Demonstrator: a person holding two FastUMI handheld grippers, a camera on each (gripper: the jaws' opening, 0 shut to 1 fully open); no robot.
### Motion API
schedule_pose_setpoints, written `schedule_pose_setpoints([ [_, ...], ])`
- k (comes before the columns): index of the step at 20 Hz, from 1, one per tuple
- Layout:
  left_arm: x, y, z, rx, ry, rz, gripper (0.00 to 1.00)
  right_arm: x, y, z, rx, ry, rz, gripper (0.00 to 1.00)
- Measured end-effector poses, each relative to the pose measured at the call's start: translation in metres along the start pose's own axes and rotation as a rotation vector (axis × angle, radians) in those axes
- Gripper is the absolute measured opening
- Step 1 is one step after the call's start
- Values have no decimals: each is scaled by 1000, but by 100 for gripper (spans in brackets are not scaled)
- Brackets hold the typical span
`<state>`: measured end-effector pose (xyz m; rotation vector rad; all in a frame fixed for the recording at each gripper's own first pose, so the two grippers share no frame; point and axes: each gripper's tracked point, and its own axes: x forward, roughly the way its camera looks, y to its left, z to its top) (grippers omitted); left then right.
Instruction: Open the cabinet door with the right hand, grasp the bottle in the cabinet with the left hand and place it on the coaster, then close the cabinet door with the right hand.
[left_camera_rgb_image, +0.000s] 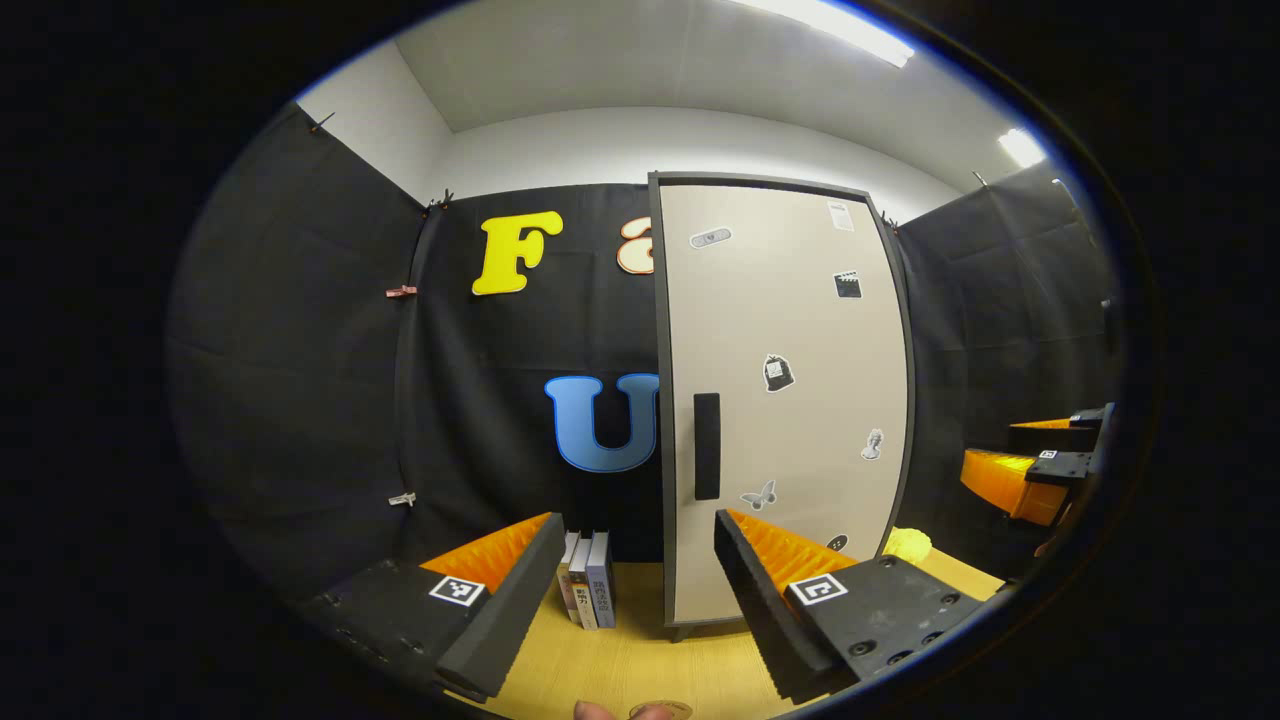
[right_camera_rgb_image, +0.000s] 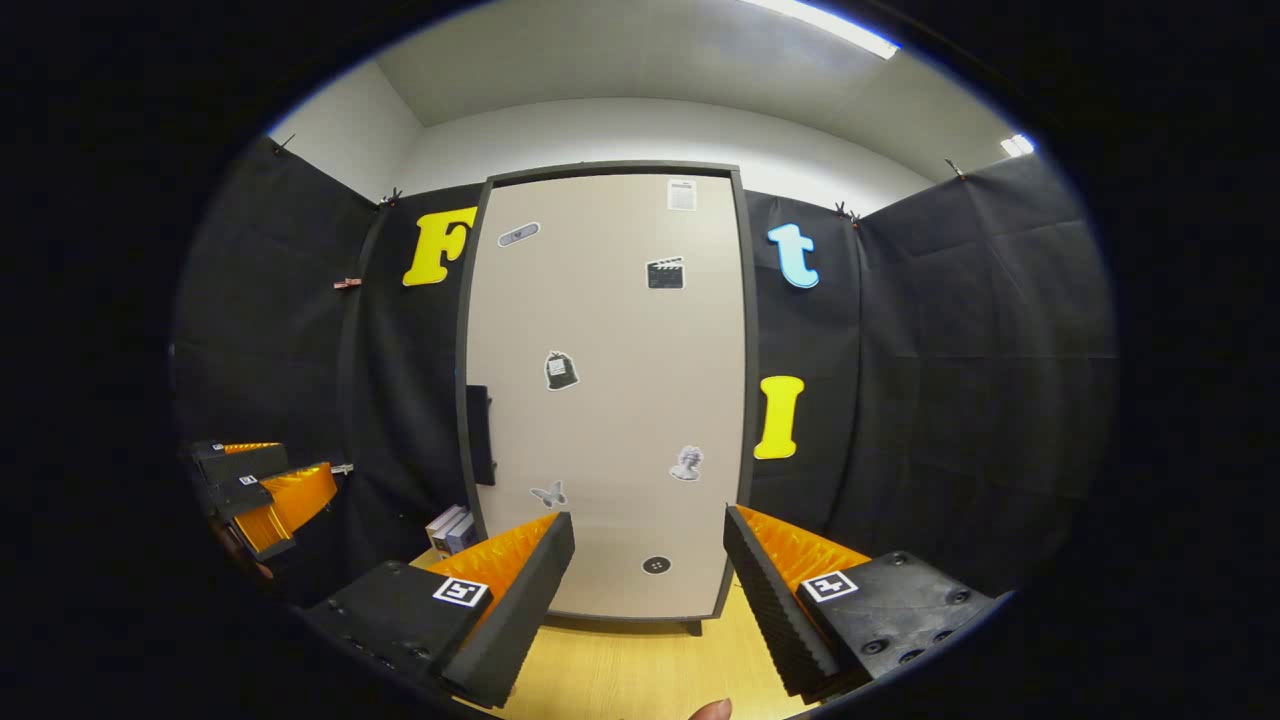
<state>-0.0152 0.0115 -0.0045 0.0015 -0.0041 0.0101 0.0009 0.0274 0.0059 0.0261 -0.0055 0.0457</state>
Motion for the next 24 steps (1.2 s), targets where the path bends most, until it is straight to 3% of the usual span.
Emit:
schedule_pose_setpoints([
  [12, -13, 54, -30, -31, 50, 89, 95, 106, 135, 14, 16, -33, 159, 98],
  [21, -13, 88, -44, -48, 67, 152, 95, 188, 187, -10, 40, -2, 127, 97],
  [23, -13, 91, -45, -55, 69, 162, 95, 204, 191, -17, 35, 3, 110, 92],
  [24, -15, 93, -47, -58, 70, 167, 95, 212, 193, -19, 36, 5, 101, 83],
])
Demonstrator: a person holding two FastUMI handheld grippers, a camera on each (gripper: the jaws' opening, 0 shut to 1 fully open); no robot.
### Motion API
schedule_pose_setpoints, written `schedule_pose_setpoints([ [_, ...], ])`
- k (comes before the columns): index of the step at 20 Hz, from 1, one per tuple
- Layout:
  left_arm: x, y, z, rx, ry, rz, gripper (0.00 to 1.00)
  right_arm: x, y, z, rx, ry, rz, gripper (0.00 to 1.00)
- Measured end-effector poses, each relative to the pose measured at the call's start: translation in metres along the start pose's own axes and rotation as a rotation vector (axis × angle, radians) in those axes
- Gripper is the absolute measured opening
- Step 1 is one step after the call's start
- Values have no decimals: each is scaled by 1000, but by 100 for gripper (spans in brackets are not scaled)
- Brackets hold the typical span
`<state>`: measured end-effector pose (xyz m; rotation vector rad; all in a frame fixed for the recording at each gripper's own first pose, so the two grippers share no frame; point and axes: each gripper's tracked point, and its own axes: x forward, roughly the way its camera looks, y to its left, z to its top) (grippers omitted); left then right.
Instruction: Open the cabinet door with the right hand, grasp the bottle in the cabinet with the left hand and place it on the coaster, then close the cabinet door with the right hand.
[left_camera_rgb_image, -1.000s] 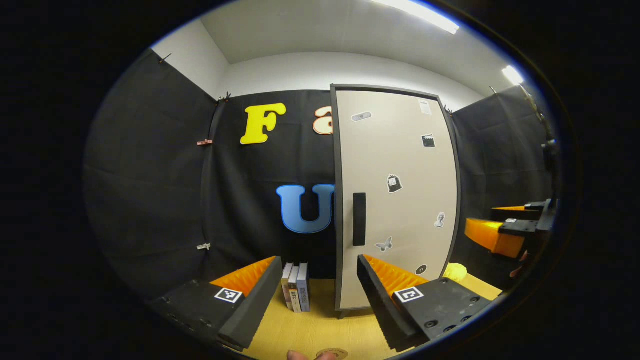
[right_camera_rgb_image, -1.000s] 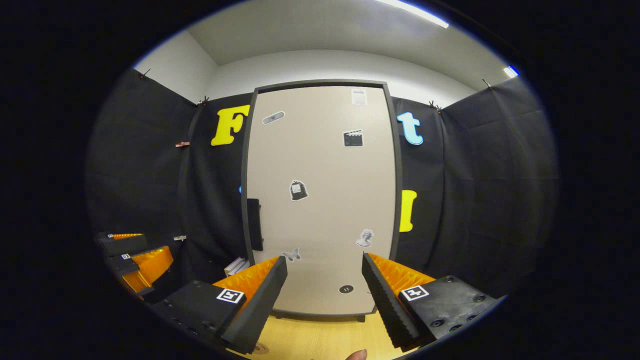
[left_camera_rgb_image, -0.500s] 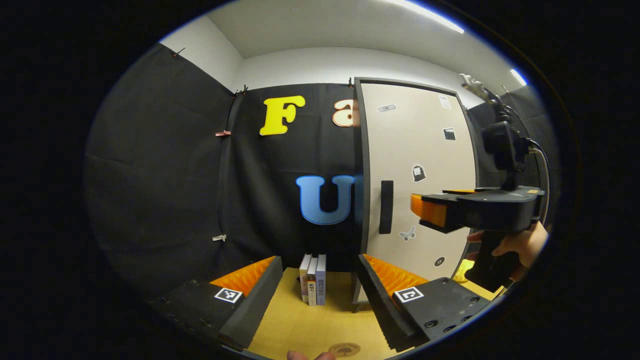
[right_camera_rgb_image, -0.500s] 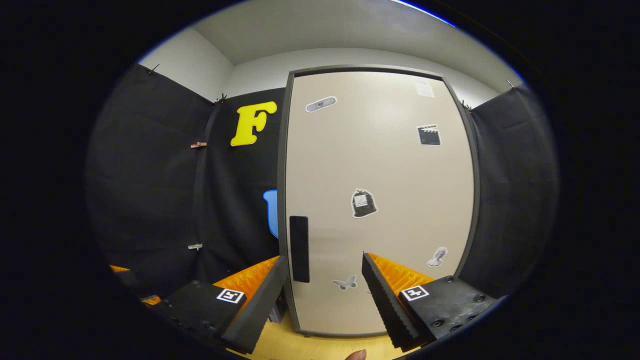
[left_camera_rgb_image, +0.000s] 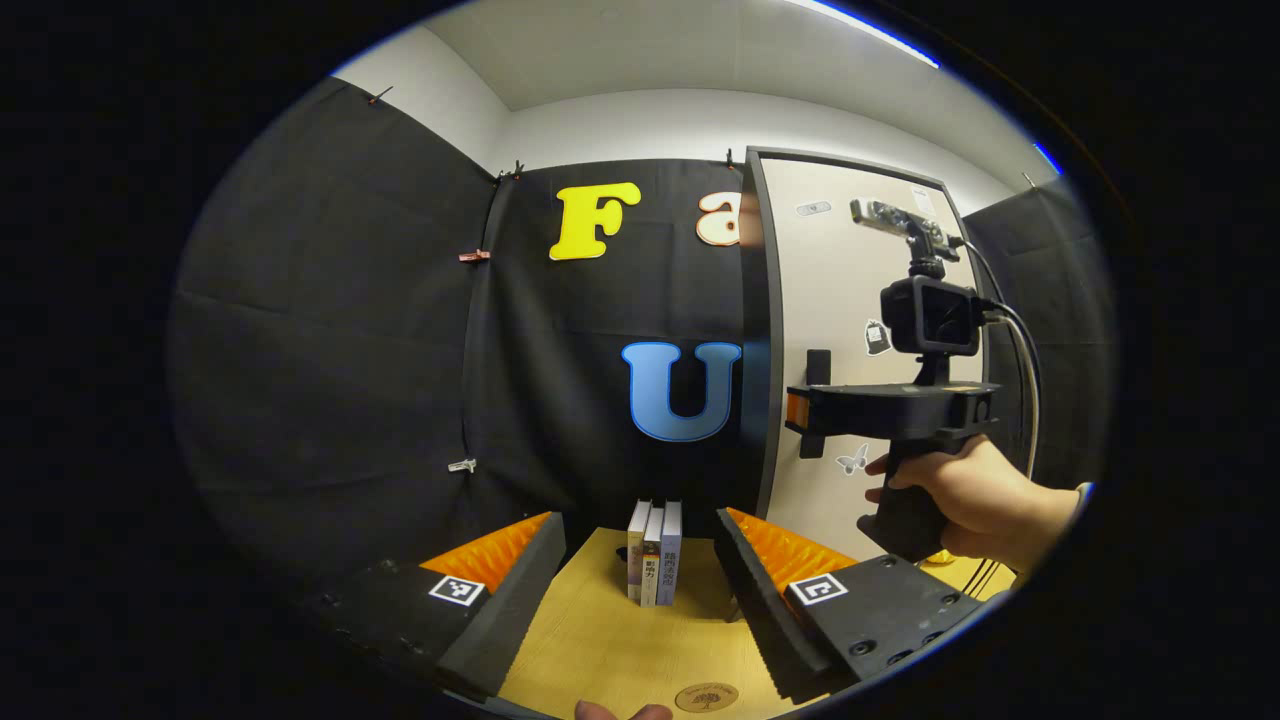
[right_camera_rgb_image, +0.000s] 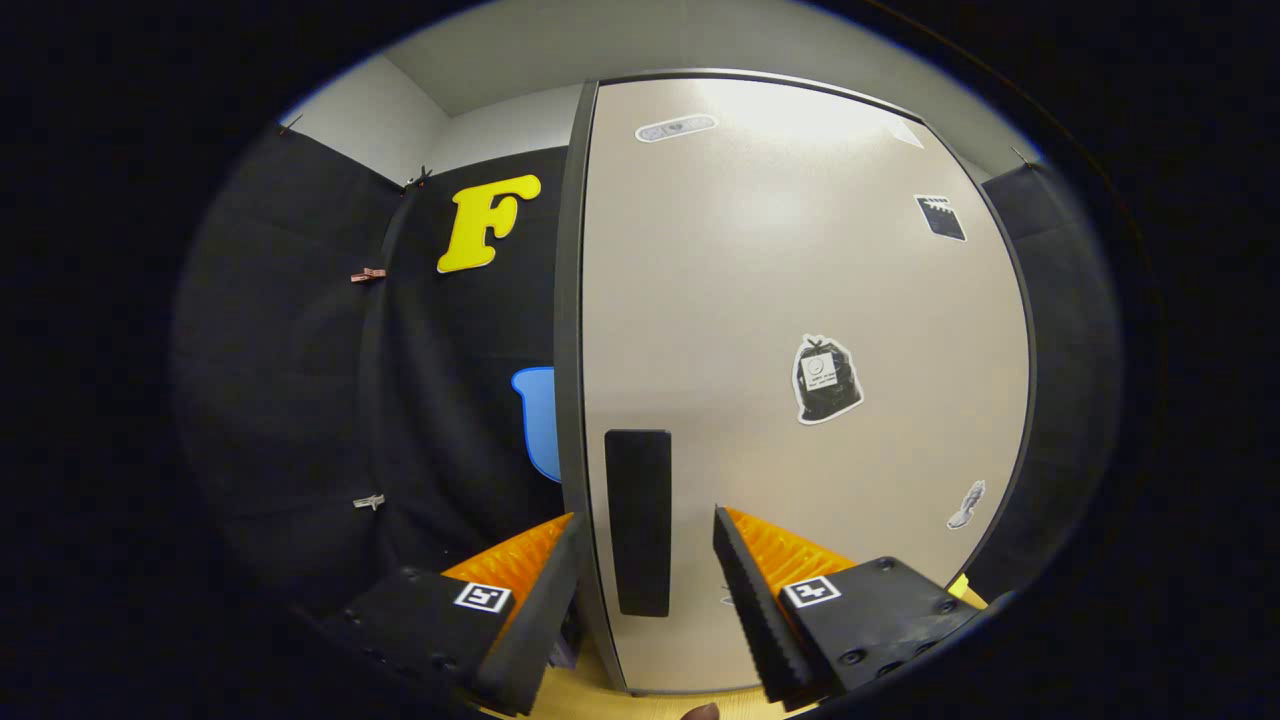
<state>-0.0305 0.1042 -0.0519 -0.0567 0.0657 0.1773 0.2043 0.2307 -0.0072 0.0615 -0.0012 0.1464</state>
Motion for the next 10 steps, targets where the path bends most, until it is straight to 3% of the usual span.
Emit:
schedule_pose_setpoints([
  [3, 0, 5, -2, 4, 9, 15, 95, 17, -3, -12, -1, 33, -40, 66],
  [4, -2, 6, -1, 6, 12, 19, 95, 14, -1, -10, 8, 8, -38, 51],
  [5, -3, 7, -1, 8, 14, 24, 95, 21, 0, -12, -9, 12, -52, 45],
  [9, -9, 10, 1, 11, 16, 36, 95, 16, 1, -12, 17, 39, 5, 22],
  [10, -13, 10, 2, 12, 13, 37, 95, 12, 1, -11, 22, 50, 30, 21],
])
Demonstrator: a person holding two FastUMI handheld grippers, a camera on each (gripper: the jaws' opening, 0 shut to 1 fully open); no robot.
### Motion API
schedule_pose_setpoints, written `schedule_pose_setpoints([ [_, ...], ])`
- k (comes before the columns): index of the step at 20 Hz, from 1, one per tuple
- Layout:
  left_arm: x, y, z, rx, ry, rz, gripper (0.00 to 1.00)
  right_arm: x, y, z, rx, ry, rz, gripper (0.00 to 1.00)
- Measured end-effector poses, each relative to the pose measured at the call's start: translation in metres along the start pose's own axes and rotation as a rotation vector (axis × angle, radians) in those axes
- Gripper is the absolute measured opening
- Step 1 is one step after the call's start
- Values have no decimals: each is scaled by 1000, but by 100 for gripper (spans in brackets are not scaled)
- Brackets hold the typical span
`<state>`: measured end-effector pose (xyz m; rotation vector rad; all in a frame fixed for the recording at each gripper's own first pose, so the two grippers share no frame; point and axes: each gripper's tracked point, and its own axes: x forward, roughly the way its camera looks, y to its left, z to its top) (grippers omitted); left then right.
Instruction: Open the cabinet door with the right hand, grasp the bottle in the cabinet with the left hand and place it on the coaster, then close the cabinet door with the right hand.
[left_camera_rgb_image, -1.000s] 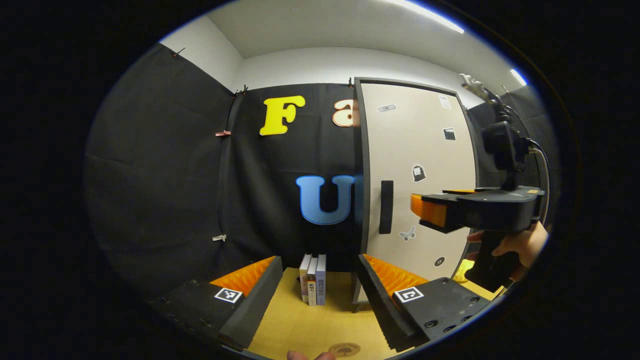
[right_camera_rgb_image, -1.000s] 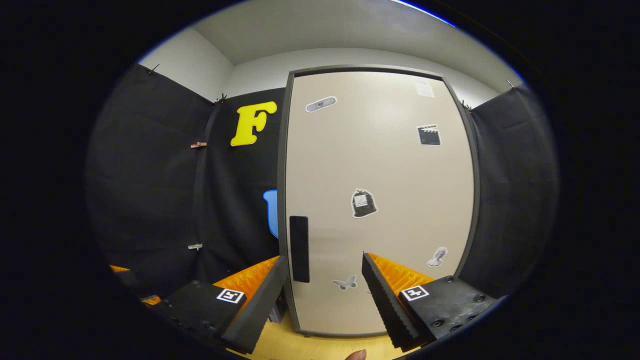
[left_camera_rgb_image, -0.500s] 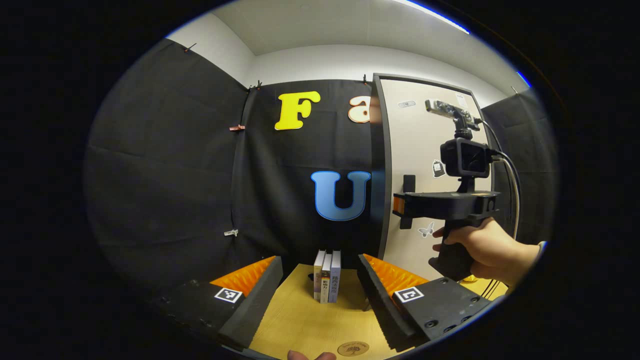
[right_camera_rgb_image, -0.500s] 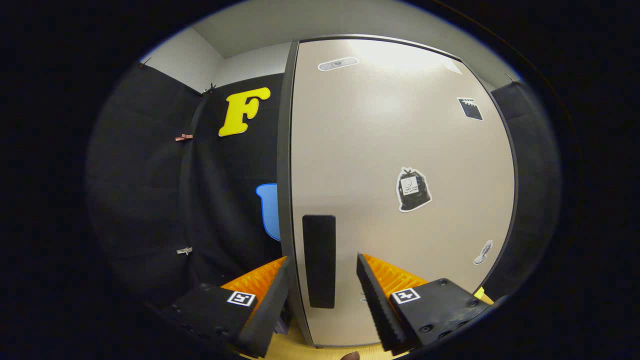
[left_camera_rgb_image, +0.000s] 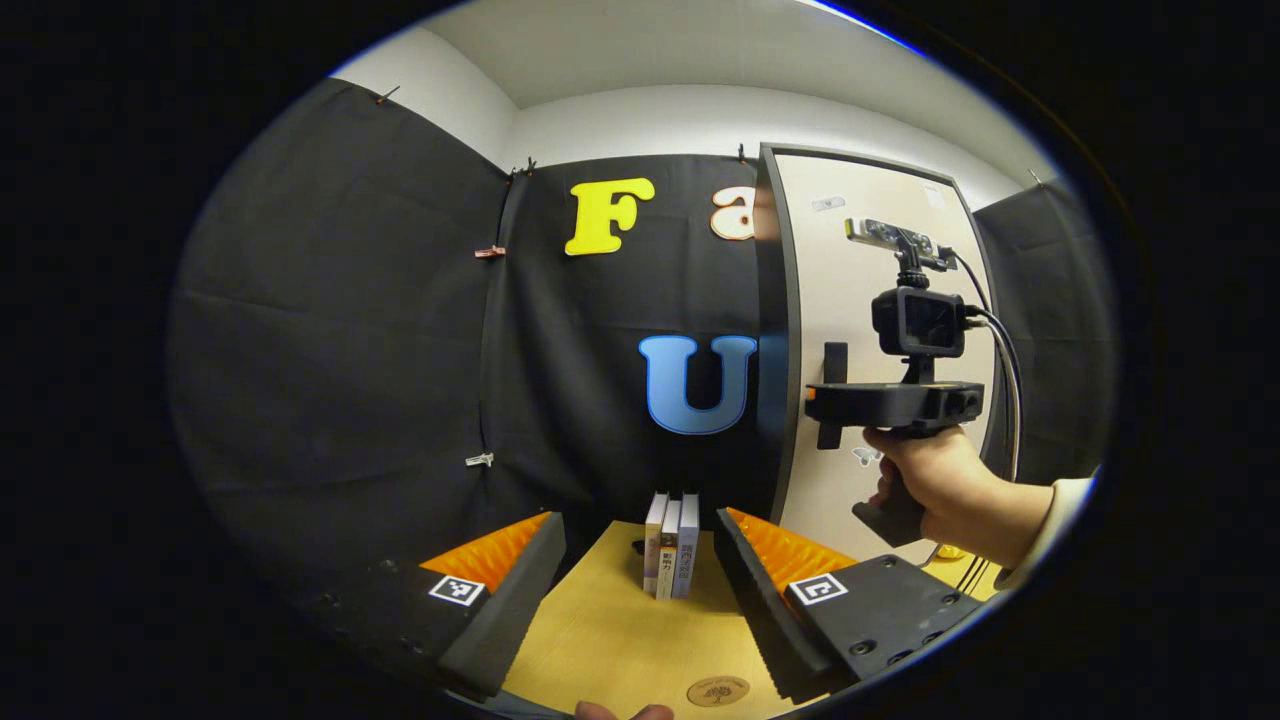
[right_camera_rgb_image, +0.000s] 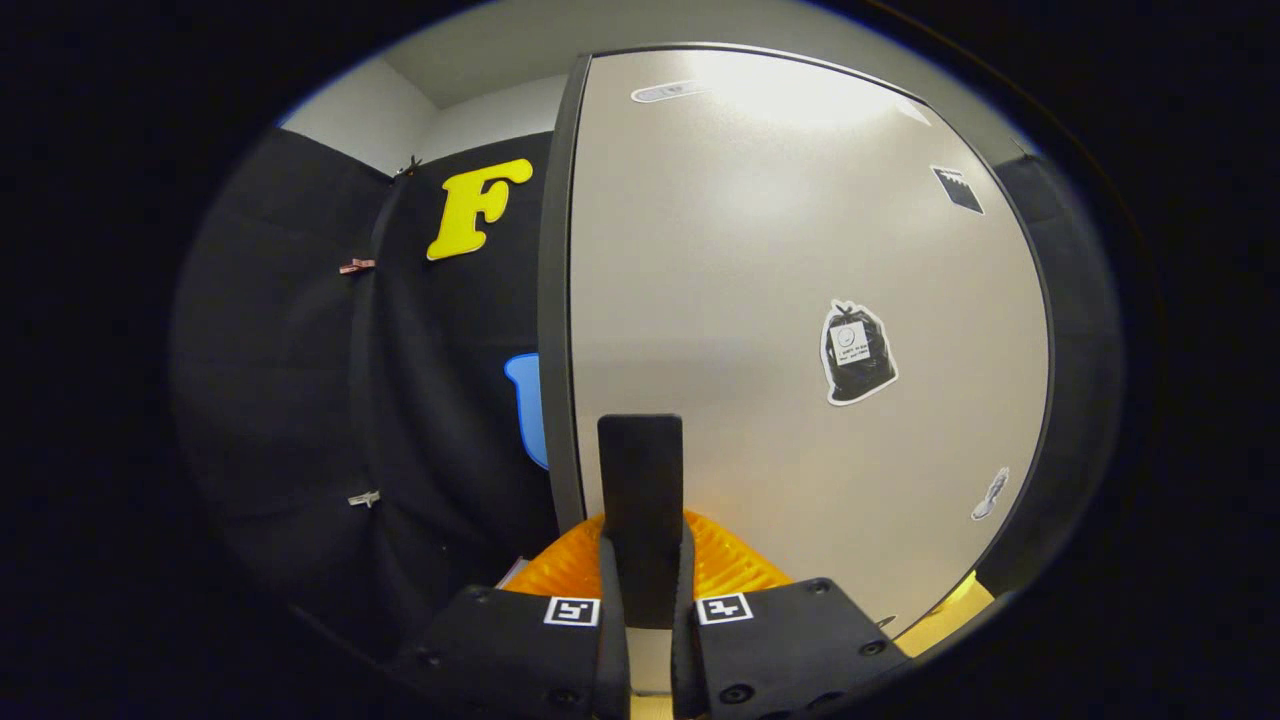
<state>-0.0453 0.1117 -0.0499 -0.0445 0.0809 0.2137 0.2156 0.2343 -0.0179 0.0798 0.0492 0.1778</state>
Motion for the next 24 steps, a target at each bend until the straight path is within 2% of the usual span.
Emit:
schedule_pose_setpoints([
  [1, -3, -1, 2, 1, -4, -1, 95, -4, 0, 1, 2, 14, 21, 20],
  [2, -5, -2, 4, 1, -7, -3, 95, -7, 1, -1, 2, 20, 33, 14],
  [7, -16, -18, 11, 4, -25, -32, 95, -63, 7, 0, 28, 20, 115, 14],
  [13, -21, -37, 17, 7, -35, -72, 94, -133, -15, 4, 41, 15, 182, 14],
  [19, -21, -64, 25, 11, -48, -121, 94, -187, -51, 7, 45, 7, 178, 14],
  [24, -16, -95, 23, 9, -52, -181, 95, -224, -90, 10, 32, -10, 125, 13],
])
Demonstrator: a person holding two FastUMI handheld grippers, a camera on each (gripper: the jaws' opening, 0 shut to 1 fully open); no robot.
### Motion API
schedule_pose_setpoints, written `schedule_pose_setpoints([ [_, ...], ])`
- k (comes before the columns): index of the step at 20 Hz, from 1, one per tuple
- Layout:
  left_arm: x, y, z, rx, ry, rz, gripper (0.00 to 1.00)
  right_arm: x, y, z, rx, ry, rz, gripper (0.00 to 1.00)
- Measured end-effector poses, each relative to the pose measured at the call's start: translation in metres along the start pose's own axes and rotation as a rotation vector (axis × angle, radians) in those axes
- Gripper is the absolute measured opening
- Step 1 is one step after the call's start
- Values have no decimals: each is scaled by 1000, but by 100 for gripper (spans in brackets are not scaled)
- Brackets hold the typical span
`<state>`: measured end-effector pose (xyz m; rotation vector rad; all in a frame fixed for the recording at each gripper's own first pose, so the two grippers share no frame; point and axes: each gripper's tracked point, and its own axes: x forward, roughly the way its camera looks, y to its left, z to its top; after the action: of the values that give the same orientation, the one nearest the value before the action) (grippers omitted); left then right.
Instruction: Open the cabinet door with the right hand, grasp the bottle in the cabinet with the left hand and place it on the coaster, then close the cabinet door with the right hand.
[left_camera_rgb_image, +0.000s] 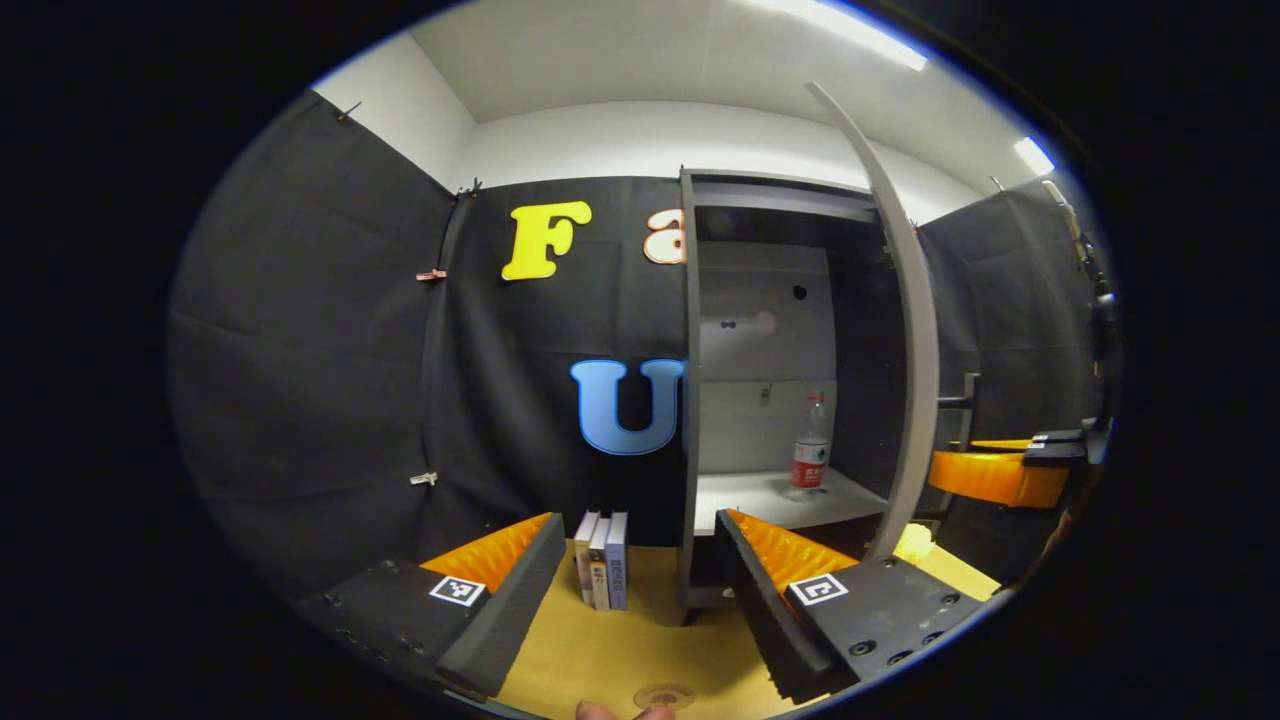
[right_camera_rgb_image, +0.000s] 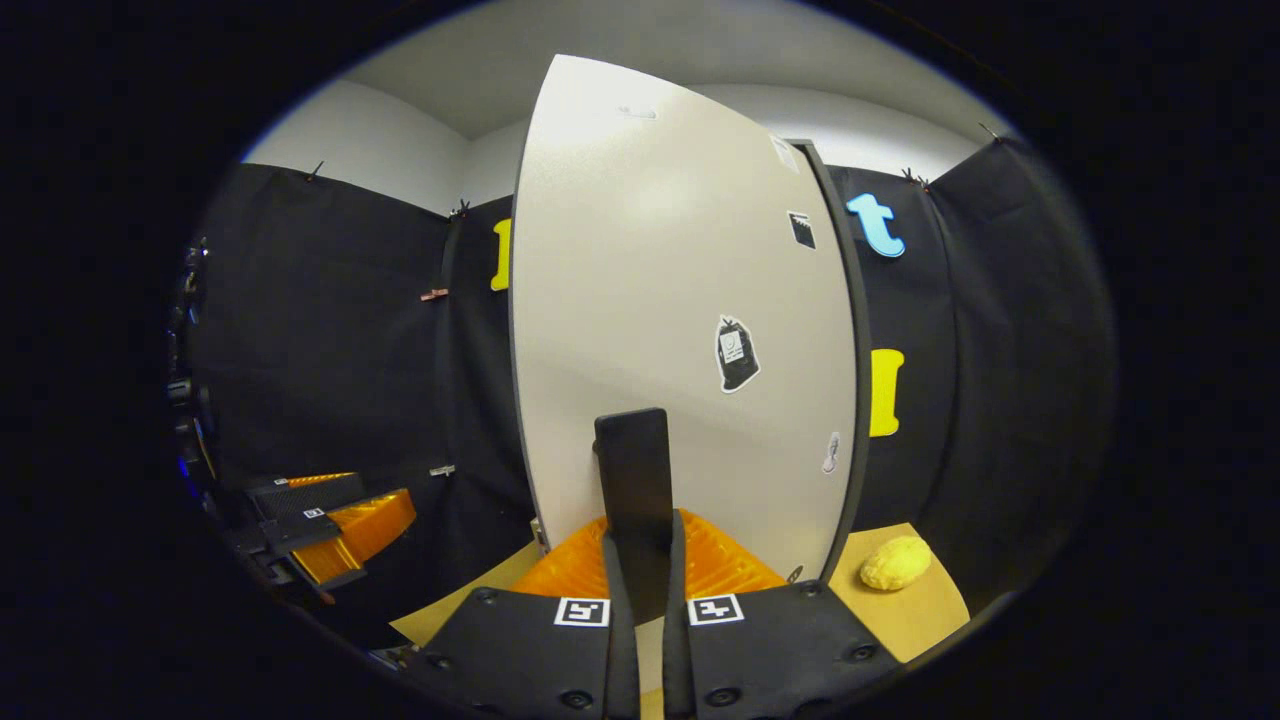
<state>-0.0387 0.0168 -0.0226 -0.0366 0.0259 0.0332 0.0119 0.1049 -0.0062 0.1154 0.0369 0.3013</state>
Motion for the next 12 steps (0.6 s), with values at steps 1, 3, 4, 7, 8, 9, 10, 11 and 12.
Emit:
schedule_pose_setpoints([
  [1, 2, -8, 0, -3, 1, -15, 95, -6, -9, 1, -3, 1, -17, 13],
  [3, 7, -23, 0, -8, 0, -44, 94, -17, -24, 2, -11, 1, -53, 13],
  [4, 10, -30, 0, -13, 0, -59, 94, -22, -31, 4, -13, -2, -70, 13],
  [7, 19, -57, 3, -19, -4, -112, 94, -36, -57, 7, -11, -11, -138, 13],
  [8, 21, -66, 4, -16, -7, -127, 94, -40, -66, 8, -11, -19, -161, 13],
  [9, 24, -74, 5, -15, -9, -141, 95, -43, -75, 9, -17, -22, -184, 13],
  [10, 26, -82, 5, -18, -11, -157, 94, -47, -82, 9, -18, -28, -203, 13],
  [11, 29, -91, 6, -22, -12, -172, 95, -51, -89, 10, -15, -31, -218, 12],
  [12, 32, -99, 6, -27, -13, -186, 94, -53, -96, 10, -12, -31, -230, 12],
])
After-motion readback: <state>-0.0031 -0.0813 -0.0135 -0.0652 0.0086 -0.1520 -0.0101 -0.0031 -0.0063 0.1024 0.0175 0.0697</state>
